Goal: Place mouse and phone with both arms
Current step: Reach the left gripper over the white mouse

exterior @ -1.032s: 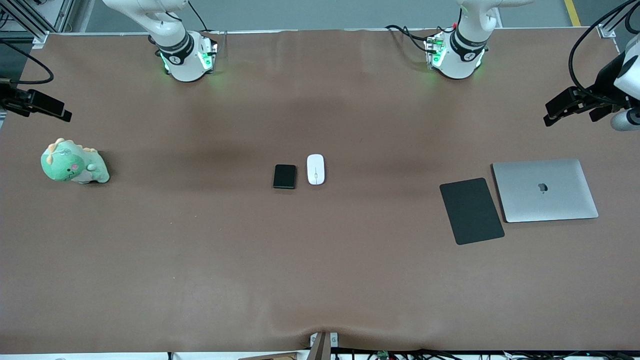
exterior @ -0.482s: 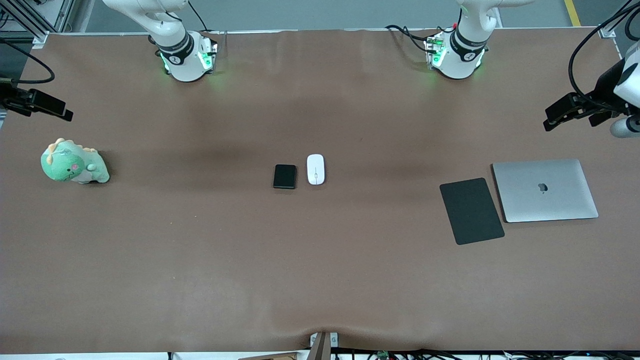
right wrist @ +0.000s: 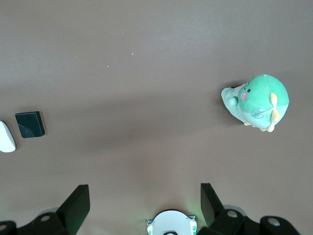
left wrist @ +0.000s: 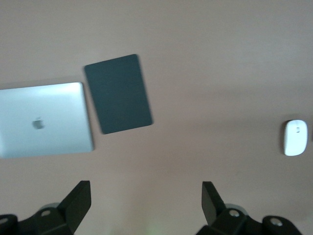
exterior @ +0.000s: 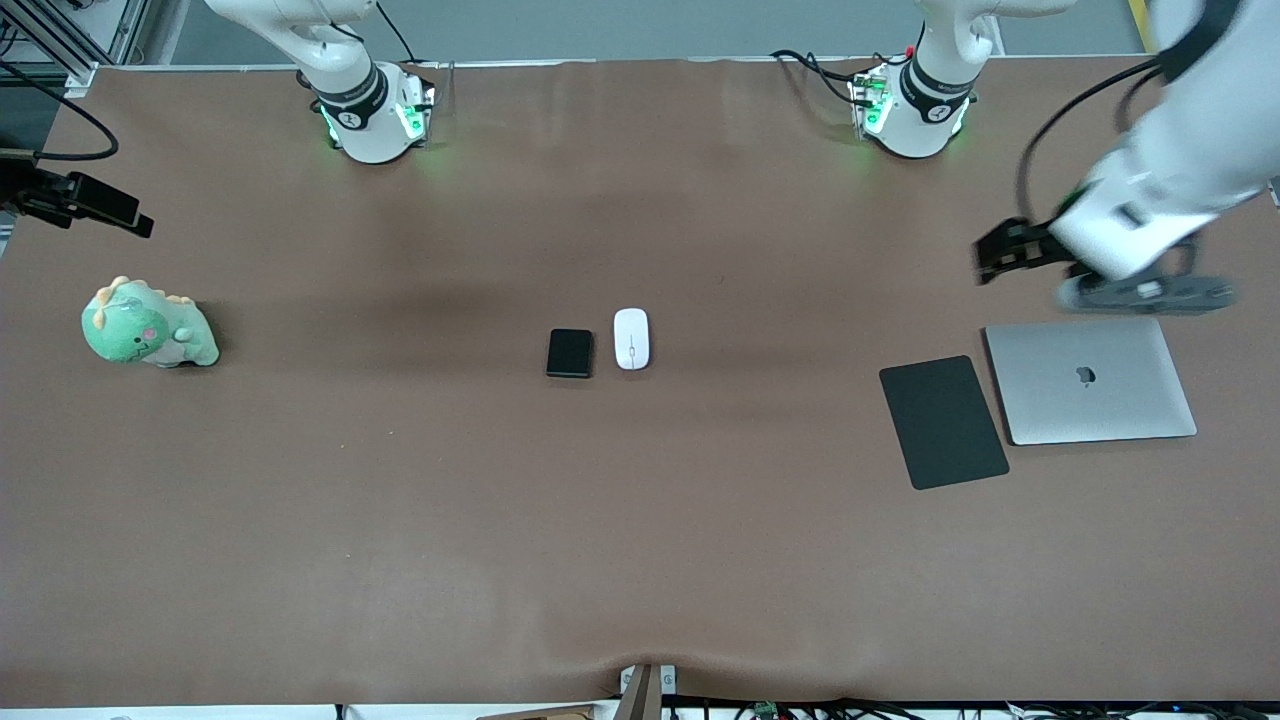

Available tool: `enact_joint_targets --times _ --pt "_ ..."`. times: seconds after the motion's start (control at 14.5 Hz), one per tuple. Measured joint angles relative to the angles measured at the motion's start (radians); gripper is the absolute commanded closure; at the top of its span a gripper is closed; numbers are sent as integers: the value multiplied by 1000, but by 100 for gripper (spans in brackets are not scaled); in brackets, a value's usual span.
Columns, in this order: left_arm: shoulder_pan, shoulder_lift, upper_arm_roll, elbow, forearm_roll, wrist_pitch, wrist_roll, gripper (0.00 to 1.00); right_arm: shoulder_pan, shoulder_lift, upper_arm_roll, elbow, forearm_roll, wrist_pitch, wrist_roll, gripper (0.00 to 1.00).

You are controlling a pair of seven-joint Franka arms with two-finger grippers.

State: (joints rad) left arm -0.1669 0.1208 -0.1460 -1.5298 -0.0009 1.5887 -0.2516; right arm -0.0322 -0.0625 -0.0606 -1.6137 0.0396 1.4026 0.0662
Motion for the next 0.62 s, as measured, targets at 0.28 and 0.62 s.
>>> enact_joint_targets --times 0.28,0.62 --pt "-196 172 -8 -5 1 178 -218 0 0 0 0 9 0 7 -4 0" --pt "-340 357 -8 -21 14 387 -422 0 -1 17 -1 25 0 8 -51 0"
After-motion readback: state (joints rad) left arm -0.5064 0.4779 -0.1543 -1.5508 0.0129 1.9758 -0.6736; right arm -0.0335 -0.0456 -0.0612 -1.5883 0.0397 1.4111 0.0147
